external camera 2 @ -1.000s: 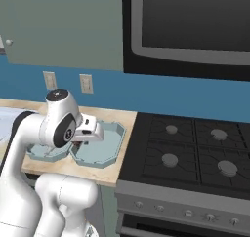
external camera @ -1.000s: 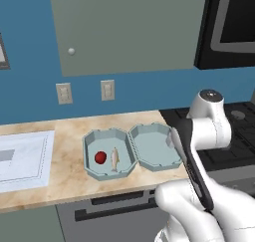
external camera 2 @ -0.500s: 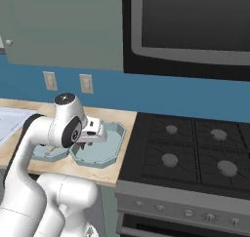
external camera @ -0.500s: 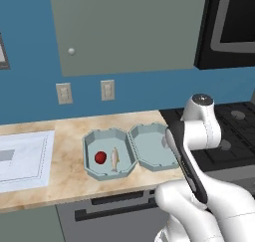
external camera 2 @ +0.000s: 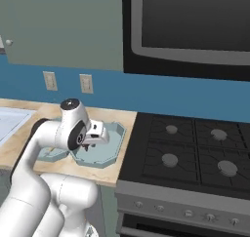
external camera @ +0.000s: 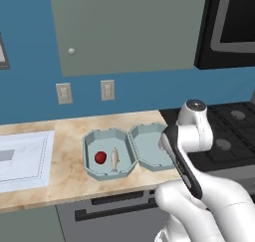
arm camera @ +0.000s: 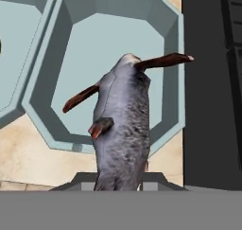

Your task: Place one tomato and one fish in each tupperware on the nearby counter, to pack two identical lunches.

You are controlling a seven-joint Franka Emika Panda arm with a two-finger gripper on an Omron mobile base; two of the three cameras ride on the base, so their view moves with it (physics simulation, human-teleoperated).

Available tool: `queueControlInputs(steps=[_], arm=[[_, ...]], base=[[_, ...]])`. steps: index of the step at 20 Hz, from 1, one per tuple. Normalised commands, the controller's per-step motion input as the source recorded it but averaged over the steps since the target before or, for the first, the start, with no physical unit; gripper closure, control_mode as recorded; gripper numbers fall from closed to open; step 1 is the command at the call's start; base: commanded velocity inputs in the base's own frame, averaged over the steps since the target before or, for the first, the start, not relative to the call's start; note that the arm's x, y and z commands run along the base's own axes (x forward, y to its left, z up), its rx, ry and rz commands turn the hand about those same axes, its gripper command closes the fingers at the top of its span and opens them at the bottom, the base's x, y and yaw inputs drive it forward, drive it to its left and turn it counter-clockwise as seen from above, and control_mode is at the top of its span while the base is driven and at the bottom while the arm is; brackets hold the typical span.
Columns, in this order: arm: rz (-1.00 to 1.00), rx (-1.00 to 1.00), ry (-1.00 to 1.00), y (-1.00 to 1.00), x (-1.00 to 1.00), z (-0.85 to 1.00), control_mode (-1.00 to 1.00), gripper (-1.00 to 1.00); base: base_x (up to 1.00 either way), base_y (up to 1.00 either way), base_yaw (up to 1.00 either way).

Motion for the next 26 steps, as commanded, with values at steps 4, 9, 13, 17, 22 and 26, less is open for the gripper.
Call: queueControlInputs(steps=[4,9,13,17,22,26], arm=[[0.00,0.00,0.00,0.00,0.22,-0.17,-1.00,1.00],[0.00,0.00,0.00,-0.06,0.14,-0.19,-1.00,1.00],[0.00,0.00,0.00,-0.11,0.15,-0.21,-1.00,1.00],[0.00,0.00,0.00,-0.08,0.18,-0.20,-1.00,1.00],[-0.01,0.00,0.00,0.00,0.31,-0.16,-1.00,1.00],[-0.02,0.00,0.00,0.00,0.40,-0.12,-1.00,1.00]], base=[[0.00,0.00,0.00],[0.00,0.00,0.00],[0.00,0.00,0.00],[0.00,0.00,0.00],[0.00,0.00,0.00],[0.00,0.00,0.00]])
